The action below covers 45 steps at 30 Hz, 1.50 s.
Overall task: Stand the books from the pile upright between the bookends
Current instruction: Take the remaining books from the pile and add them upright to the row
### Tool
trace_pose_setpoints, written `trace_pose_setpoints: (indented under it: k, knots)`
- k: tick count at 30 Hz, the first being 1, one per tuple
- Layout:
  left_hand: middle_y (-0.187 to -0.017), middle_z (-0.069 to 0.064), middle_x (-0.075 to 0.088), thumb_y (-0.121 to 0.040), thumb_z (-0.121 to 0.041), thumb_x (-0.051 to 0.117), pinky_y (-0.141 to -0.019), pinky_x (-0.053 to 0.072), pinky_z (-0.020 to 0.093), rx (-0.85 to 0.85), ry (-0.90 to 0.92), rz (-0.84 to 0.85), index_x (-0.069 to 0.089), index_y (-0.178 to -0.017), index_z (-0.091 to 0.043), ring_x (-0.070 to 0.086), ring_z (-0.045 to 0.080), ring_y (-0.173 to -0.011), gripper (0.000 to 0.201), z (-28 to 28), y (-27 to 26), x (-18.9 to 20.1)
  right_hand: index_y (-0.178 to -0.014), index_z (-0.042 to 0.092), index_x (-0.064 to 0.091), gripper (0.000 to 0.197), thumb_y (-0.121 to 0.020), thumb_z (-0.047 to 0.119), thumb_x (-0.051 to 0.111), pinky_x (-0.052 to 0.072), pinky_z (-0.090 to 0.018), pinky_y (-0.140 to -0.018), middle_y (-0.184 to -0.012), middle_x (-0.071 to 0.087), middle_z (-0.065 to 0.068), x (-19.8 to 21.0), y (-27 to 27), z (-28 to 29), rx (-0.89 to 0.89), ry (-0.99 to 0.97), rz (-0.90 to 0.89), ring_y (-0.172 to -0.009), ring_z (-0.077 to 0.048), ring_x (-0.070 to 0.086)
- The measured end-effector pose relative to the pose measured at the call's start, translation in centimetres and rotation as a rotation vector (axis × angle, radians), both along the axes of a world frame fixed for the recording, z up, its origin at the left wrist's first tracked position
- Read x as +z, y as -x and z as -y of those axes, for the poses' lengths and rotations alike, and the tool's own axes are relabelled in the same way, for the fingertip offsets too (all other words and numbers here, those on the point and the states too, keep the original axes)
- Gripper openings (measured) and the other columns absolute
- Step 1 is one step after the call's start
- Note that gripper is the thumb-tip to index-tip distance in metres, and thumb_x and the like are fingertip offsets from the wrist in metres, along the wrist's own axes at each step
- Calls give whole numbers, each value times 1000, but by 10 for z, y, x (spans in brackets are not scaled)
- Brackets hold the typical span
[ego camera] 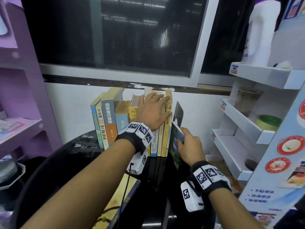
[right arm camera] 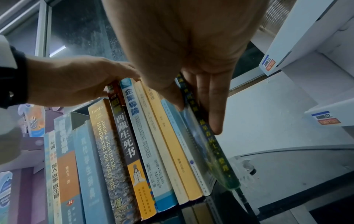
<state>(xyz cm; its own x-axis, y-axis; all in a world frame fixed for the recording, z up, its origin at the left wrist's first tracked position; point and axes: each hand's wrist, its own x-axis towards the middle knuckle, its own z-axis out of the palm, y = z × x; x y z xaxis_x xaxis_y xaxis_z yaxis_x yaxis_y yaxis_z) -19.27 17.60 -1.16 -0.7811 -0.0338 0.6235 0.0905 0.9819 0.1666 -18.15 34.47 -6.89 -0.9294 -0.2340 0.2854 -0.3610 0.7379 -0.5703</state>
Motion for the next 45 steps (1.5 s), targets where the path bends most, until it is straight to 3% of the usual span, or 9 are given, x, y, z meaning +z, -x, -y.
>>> trace_pose_setpoints:
  k: [3, 8, 23, 28, 34, 39, 45]
  knots:
    - [-146, -5, 45, -90, -52, 49, -113, 24, 52, -35, 40, -16, 37, -144, -31, 28, 22, -140, 59, 5, 2, -4, -130, 21, 49, 36, -95, 19, 53, 54, -48, -86, -102, 66, -16, -7, 9, 8, 11, 17, -12, -94, -35, 64]
    - [-139, -5, 52, -89, -47, 51, -107, 35, 47, -30, 79, -44, 37, -143, -31, 35, 22, -132, 58, 8, 3, -7, -134, 23, 45, 41, -94, 20, 56, 54, -47, -87, -105, 65, -16, -16, 20, 14, 20, 19, 16, -96, -35, 63]
    - [-136, -6, 54, -89, -45, 57, -107, 34, 44, -27, 41, -50, 39, -141, -32, 35, 20, -132, 57, 10, 3, -8, -138, 23, 42, 54, -91, 8, 63, 54, -38, -93, -120, 65, -10, -18, 36, 20, 149, 50, 96, -107, -25, 65]
    - [-137, -6, 54, -88, -44, 59, -107, 34, 43, -23, 33, -51, 40, -140, -31, 35, 19, -132, 56, 9, 3, -8, -138, 22, 41, 56, -90, 7, 64, 53, -42, -94, -123, 64, -10, -18, 43, 21, 165, 24, 120, -110, -25, 65]
    - [-136, -6, 55, -88, -42, 60, -107, 33, 43, -32, 18, -56, 42, -139, -31, 35, 20, -131, 55, 9, 1, -7, -143, 23, 33, 73, -84, 0, 68, 57, -38, -88, -120, 64, -10, -21, 49, 22, 183, 18, 149, -103, -24, 67]
    - [-137, -6, 54, -88, -42, 60, -108, 32, 42, -27, 21, -49, 41, -139, -31, 34, 20, -132, 55, 8, 0, -6, -142, 27, 33, 73, -84, -2, 66, 59, -37, -81, -116, 65, -9, -27, 55, 22, 190, 53, 142, -97, -23, 69]
    - [-137, -6, 54, -88, -42, 59, -108, 32, 42, -26, 28, -56, 42, -139, -31, 34, 21, -132, 55, 9, 0, -7, -143, 31, 33, 73, -86, -1, 65, 59, -38, -83, -118, 65, -8, -33, 62, 23, 203, 95, 130, -101, -22, 68]
